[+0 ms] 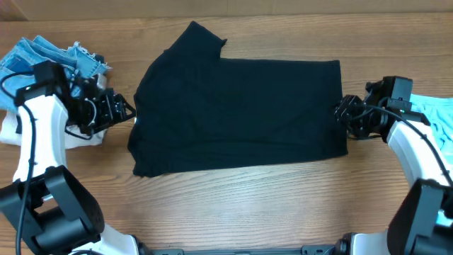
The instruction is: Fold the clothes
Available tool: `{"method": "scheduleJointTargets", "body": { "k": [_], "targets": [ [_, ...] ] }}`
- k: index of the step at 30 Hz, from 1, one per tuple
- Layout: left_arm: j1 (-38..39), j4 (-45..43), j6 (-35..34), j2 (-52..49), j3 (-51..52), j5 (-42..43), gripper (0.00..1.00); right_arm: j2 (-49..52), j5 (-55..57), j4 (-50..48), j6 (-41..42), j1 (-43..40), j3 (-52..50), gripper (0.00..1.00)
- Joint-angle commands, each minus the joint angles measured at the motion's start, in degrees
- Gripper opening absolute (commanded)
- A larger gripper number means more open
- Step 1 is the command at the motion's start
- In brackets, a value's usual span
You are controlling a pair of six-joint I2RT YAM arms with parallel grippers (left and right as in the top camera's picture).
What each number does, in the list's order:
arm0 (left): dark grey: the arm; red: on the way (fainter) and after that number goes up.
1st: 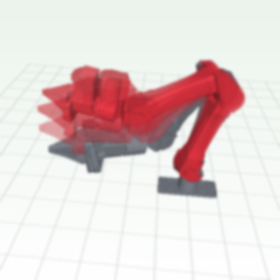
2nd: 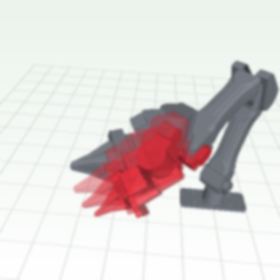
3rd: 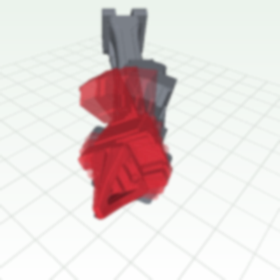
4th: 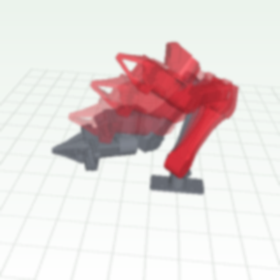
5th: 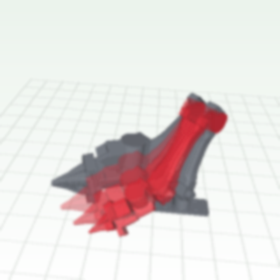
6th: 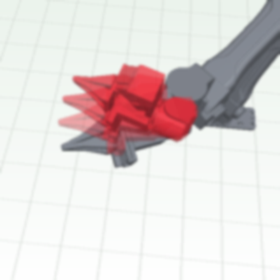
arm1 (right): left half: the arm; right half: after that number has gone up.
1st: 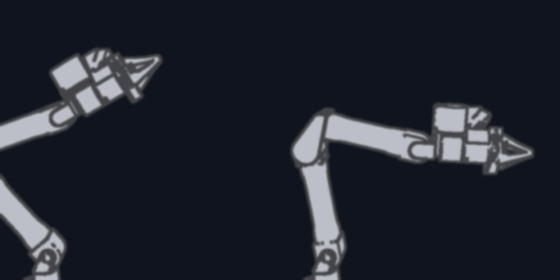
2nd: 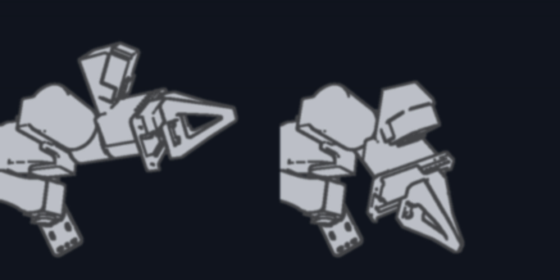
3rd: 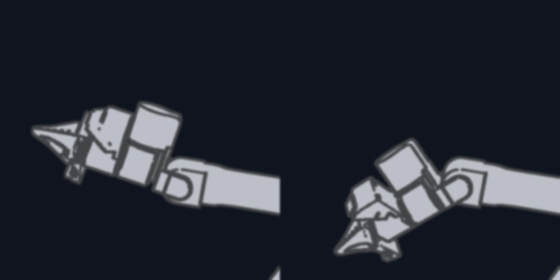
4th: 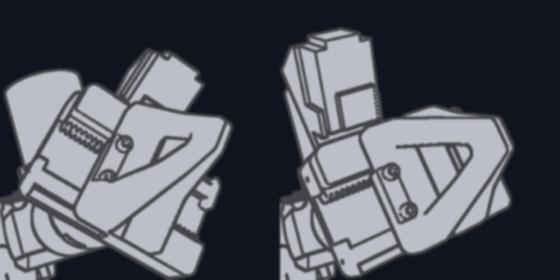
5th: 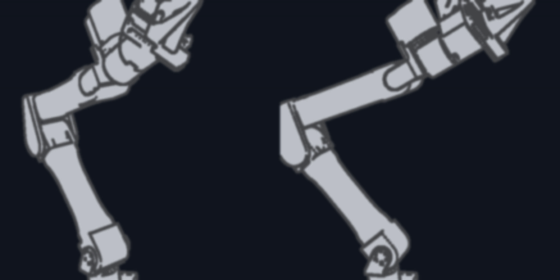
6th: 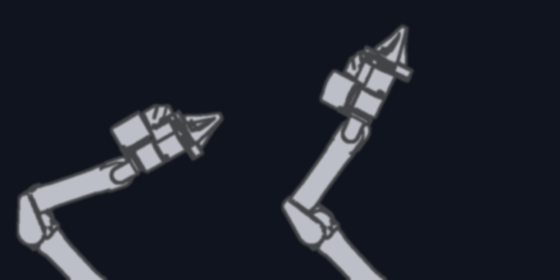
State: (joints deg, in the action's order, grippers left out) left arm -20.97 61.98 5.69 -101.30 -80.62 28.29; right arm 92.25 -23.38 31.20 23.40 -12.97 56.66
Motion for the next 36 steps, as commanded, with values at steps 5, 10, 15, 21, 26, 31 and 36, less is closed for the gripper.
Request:
{"method": "scheduleJointTargets", "body": {
  "k": [5, 10, 15, 21, 26, 31, 36],
  "targets": [
    [5.97, 0.17, 0.98, 0.33, -0.04, 4.13, 0.84, 12.39, 0.57, -11.72, 1.27, 3.74, 0.57, 0.62],
    [6.05, -0.11, 0.96, 0.33, -0.04, 4.13, 0.83, 12.72, 0.09, -11.47, -1.36, 3.96, 0.57, 0.30],
    [6.05, -0.72, 0.98, 0.33, -0.04, 4.13, 0.83, 12.44, -0.26, -8.94, -1.33, 2.67, 1.09, 0.04],
    [6.05, -1.97, 0.96, 0.33, -0.04, 4.13, 0.84, 4.79, -0.31, -3.85, -0.66, -4.66, 2.99, 0.04],
    [6.05, -2.86, 0.94, 0.33, -0.04, 4.13, 0.84, 3.65, -0.26, -6.97, 0.61, -5.16, 2.99, 0.04],
    [6.05, -2.58, 0.94, 0.33, -0.04, 4.15, 0.85, 3.98, 4.20, -10.34, 2.36, -5.09, 2.99, 0.06],
    [6.05, 0.37, 0.94, 0.33, 0.28, 3.56, 0.85, 3.98, 2.51, -8.00, 2.32, -5.09, 2.99, 0.71]
  ]
}}
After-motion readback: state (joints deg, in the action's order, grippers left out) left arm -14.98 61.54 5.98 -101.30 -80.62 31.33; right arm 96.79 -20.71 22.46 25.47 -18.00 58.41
